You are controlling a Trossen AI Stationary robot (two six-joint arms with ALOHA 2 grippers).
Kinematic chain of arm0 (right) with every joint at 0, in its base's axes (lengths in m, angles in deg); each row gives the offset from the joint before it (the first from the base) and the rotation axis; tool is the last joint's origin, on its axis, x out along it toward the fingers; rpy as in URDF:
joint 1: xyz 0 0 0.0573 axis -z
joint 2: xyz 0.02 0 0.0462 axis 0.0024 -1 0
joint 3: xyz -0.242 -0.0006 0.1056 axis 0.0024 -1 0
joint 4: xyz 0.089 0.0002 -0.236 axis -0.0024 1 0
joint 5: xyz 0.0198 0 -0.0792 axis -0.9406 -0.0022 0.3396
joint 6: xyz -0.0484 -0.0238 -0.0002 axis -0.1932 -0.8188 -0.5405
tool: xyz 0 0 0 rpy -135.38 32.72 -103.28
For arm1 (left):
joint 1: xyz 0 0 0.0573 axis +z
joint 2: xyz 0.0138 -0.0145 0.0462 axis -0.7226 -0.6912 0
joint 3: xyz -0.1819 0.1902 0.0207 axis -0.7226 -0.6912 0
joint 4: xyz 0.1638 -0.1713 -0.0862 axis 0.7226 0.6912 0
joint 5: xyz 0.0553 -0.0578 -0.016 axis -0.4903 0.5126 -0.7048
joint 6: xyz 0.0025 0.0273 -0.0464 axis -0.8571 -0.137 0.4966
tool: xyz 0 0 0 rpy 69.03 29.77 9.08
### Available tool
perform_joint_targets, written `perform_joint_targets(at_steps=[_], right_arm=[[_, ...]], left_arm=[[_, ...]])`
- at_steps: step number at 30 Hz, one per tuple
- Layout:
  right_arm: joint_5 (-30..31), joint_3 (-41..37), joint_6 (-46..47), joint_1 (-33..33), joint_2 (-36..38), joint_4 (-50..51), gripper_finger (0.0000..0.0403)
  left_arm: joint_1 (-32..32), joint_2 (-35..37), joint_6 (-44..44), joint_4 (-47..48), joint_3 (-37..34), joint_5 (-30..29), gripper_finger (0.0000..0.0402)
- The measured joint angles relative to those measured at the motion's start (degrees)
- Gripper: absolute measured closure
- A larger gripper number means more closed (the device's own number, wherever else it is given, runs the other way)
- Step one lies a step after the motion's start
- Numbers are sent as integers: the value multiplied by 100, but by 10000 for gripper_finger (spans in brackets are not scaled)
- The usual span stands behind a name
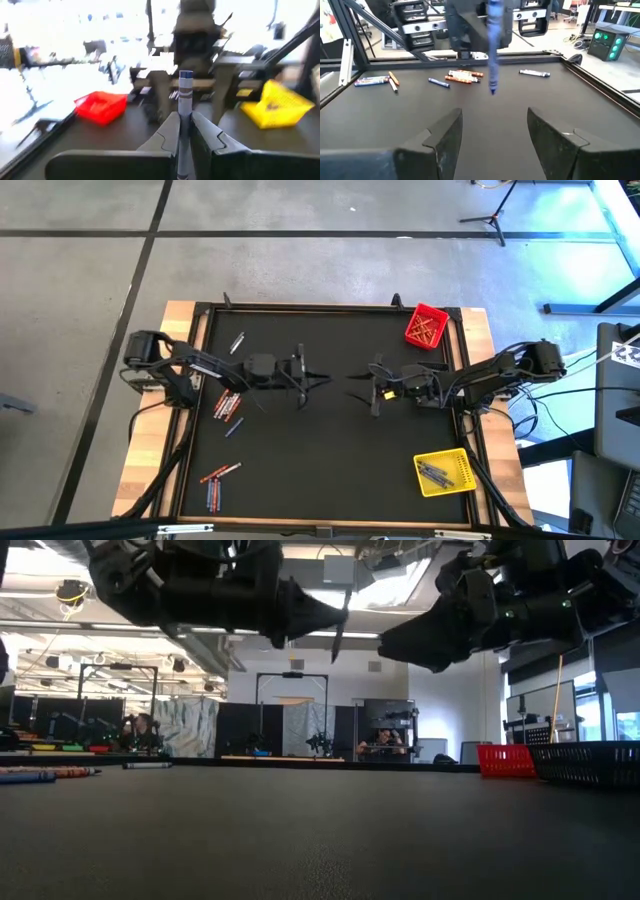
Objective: Sort crayons
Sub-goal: Put the blue crayon into the yellow bin
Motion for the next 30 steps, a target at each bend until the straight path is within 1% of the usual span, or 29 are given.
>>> perform_joint_targets(at_steps=[2, 4, 10, 13, 15, 17, 22, 23, 24, 27, 30], right_arm=[[-7, 0, 9, -3, -142, -263, 183], [-105, 19, 12, -26, -384, -643, 183], [-258, 586, -134, -139, -1188, -744, 183], [-114, 846, -409, -252, -1376, -609, 193], [18, 937, -663, -327, -1377, -456, 216], [45, 1009, -874, -354, -1335, -327, 254], [46, 1016, -905, -345, -1173, -105, 377], [31, 1014, -920, -356, -1139, -89, 386], [46, 1014, -930, -384, -1112, -88, 387], [256, 1016, -943, -415, -997, 179, 372], [319, 1016, -944, -411, -852, 617, 379]], left_arm=[[-30, -224, 2, -459, 39, 265, 388], [-77, -429, -6, -706, 114, 449, 388], [-132, -715, -15, -728, 251, 494, 388], [-125, -733, -15, -726, 251, 494, 388], [-131, -733, -15, -708, 251, 497, 388], [-136, -727, -13, -634, 251, 498, 388], [-136, -717, -90, -549, 251, 505, 388], [-136, -717, -117, -561, 251, 512, 388], [-136, -710, -125, -572, 254, 520, 388], [-142, -707, -136, -559, 259, 530, 387], [-118, -708, -155, -380, 257, 501, 376]])
